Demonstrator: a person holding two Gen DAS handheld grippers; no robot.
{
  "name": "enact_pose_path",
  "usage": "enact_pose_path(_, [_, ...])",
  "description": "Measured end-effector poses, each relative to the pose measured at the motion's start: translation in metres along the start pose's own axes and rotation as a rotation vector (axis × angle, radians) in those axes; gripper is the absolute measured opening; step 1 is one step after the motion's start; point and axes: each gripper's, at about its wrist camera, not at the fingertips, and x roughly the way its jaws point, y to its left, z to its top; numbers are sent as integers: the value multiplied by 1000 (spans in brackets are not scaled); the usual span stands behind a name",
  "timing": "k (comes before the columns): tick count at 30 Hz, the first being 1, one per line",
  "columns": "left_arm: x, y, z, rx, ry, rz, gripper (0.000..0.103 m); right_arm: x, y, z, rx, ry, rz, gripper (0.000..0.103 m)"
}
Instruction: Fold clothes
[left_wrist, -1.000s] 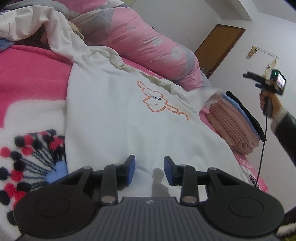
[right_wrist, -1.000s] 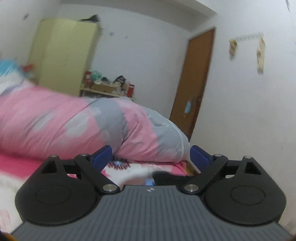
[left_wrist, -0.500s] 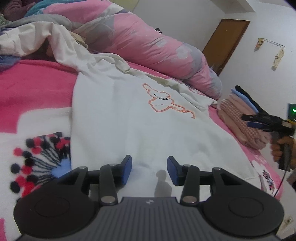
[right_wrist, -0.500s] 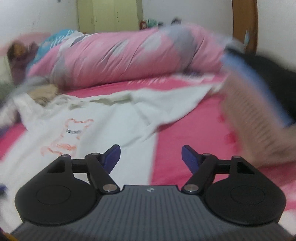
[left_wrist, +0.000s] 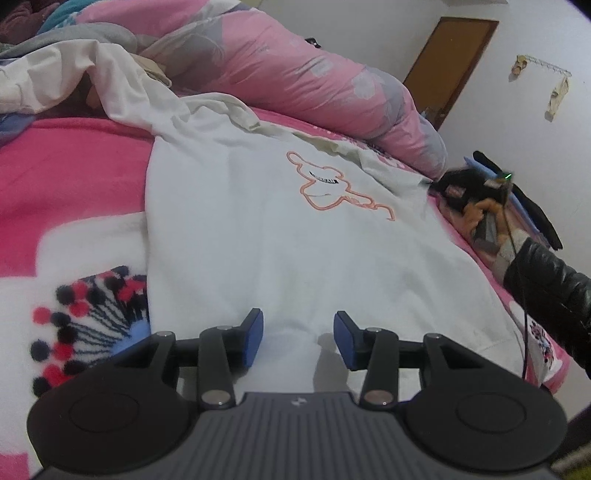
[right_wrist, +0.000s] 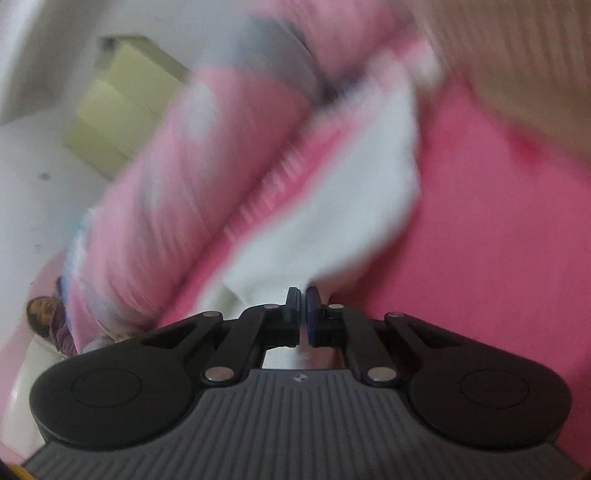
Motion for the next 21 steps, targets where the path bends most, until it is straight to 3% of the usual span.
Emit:
enact_pose_path(2, [1,2,-1,-1,2,-2,43,-22,8,12,-65,-96,12,2])
enact_pose_path(4, [2,4,-1,-15,4,-9,43,-28,7,21,-124,-132,-43,2])
enact_pose_path(8, [3,3,0,-10,10,5,43,9,-5,14,-265,-31,-206,3])
enact_pose_path(9, [4,2,0,-5,11,12,43,20,-10,9,-305,4,-274,6])
enact_pose_path(10, [4,1,1,2,13,17,43,28,-18,6,-296,46,-326,15])
enact_pose_path(12, [5,0,1,13,16,25,44,15,-35,6,-209,39,-301,18])
enact_pose_path(14, [5,-2,2,21,16,30,45,-9,-33,10,-147,38,-304,31])
enact_pose_path(16, [6,-3,2,31,16,32,47,-40,-22,12,-163,50,-292,31])
enact_pose_path(21, [7,-7,-1,30,9,50,49,-143,9,-8,-231,151,-152,32])
